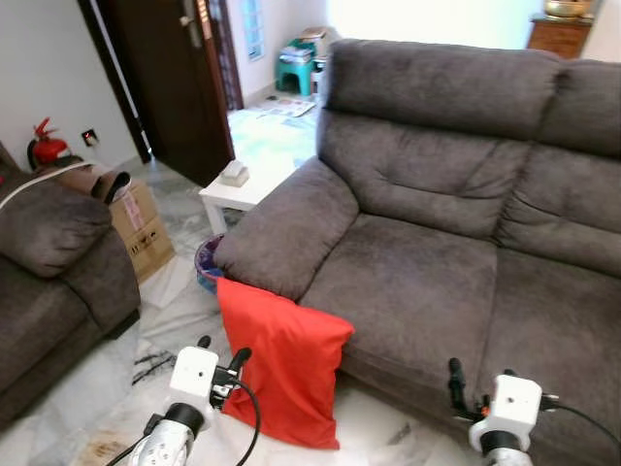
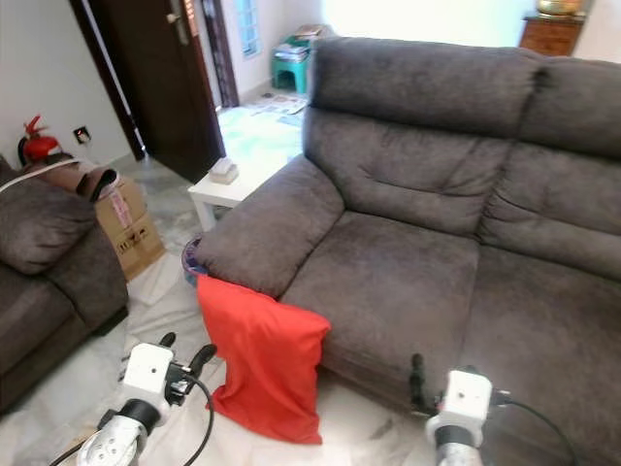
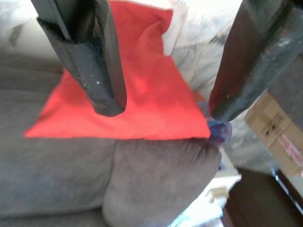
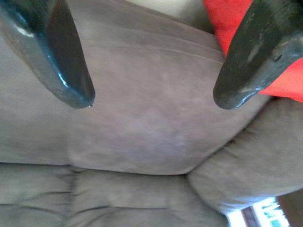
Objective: Move the pillow to the sofa from floor
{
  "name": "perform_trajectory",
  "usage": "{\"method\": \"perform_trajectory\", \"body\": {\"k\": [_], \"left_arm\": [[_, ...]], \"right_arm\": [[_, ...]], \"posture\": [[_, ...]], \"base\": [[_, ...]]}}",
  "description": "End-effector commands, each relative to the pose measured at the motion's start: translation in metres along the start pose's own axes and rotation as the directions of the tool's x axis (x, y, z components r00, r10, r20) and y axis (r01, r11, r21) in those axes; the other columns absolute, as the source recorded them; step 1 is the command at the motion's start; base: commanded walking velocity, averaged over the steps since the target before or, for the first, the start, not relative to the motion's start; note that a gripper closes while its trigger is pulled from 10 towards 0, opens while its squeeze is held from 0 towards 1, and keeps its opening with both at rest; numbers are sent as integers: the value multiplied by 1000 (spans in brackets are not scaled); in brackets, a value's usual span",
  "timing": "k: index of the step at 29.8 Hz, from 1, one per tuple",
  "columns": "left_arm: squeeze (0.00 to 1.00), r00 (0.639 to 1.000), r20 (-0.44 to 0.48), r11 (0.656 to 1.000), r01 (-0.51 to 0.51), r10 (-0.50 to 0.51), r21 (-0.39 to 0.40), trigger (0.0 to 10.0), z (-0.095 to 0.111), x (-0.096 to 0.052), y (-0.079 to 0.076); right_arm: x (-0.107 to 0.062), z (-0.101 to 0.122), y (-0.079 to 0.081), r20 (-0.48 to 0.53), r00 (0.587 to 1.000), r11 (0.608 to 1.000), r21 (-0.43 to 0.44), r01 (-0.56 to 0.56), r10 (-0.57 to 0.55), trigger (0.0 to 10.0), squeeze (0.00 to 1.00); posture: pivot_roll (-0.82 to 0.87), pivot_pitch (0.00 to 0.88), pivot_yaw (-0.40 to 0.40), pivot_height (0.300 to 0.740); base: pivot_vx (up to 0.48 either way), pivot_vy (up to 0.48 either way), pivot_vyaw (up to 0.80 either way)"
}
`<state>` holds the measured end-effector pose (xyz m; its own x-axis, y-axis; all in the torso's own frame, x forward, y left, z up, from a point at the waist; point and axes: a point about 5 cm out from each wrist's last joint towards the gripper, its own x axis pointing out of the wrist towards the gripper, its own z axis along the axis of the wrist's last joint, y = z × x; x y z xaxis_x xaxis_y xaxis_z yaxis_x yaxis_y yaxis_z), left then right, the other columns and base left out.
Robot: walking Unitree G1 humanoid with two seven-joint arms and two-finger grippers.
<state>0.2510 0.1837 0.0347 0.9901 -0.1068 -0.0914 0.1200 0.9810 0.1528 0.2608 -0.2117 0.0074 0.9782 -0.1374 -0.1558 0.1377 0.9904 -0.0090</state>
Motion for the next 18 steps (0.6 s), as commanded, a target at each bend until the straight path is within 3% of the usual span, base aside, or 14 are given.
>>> {"method": "perform_trajectory", "body": {"k": [1,8,18], "left_arm": [[0,1000,12,1000,4,-4,-8,10000,3,2,-2],[0,1000,17,1000,-17,17,4,10000,4,1,2],[0,1000,12,1000,-18,18,13,10000,3,1,3]], "right_arm": [[-4,-5,-8,-24,999,1000,-18,21,-22,10000,0],[-4,-5,-8,-27,1000,1000,-27,14,-14,10000,0],[-1,-4,-9,-33,999,1000,-20,-1,0,10000,0]], "posture": [[-5,66,47,740],[2,66,44,740],[3,63,45,740]], "base": [[480,0,631],[412,0,776],[0,0,800]]}}
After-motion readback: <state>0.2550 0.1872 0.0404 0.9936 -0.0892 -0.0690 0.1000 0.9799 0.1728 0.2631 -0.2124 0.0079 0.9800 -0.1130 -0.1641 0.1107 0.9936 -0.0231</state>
